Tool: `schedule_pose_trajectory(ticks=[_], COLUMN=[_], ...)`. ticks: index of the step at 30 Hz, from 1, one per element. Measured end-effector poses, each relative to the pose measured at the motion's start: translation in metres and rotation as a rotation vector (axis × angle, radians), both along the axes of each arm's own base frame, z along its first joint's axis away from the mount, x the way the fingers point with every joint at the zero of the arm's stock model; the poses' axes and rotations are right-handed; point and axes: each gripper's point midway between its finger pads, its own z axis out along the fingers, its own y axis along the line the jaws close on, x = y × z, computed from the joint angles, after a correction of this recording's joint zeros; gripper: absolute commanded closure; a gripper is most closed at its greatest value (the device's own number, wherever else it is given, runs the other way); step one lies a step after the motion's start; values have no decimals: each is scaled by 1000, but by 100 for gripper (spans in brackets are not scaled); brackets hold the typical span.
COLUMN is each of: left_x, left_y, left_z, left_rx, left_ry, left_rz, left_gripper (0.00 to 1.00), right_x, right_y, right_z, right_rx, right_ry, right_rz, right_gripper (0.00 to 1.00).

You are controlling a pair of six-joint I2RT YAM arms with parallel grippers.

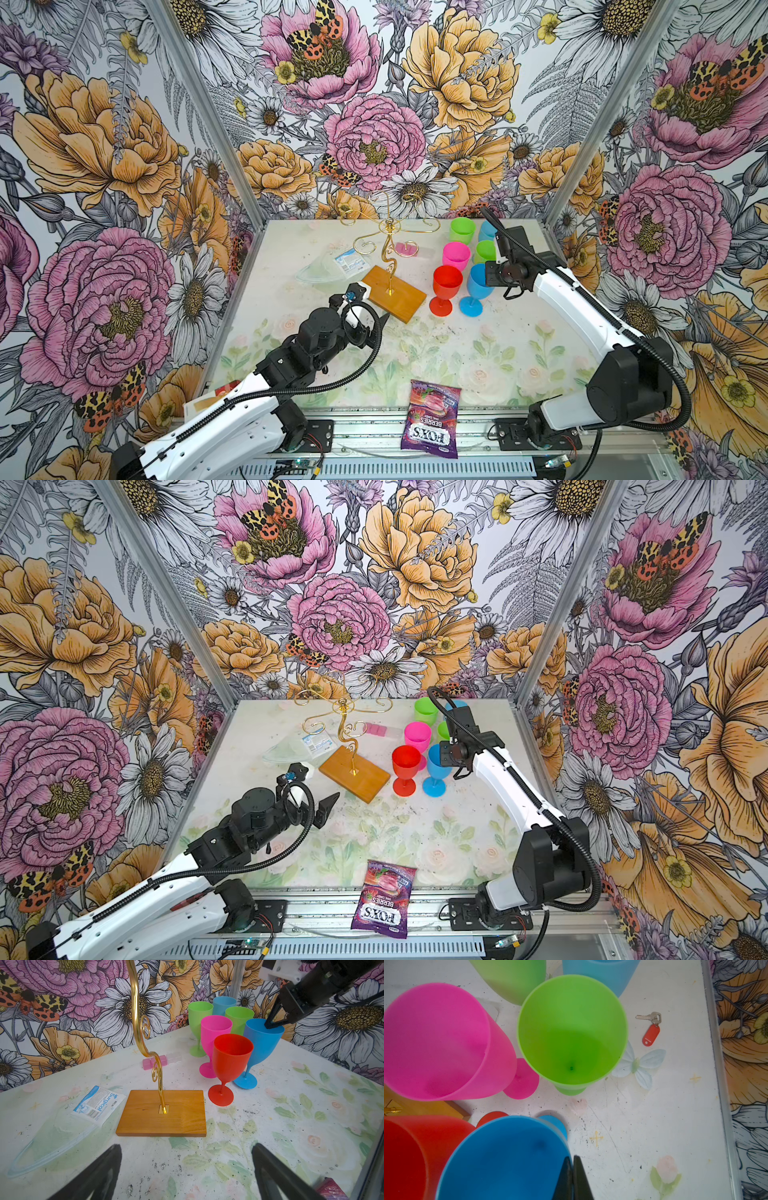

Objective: Take the wine glass off the wine glass rack
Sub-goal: Place the wine glass at the middle-right of the table.

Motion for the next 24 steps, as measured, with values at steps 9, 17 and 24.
schedule_pose_trajectory(ticks=[9, 17, 24], left_x=[-2, 2, 7], left_y=[2, 6, 12], left_z=[-4, -4, -4], left_rx=[12, 14, 3], left_ry=[12, 14, 22], left_rz=[0, 17, 35], left_gripper=[1, 1, 1], right_x=[-2, -4, -5], right_y=[3, 6, 9], right_z=[-7, -6, -1], right_rx=[16, 35, 54], right_ry=[12, 7, -5], right_rz=[8, 18, 26], right_gripper=[95, 86, 69])
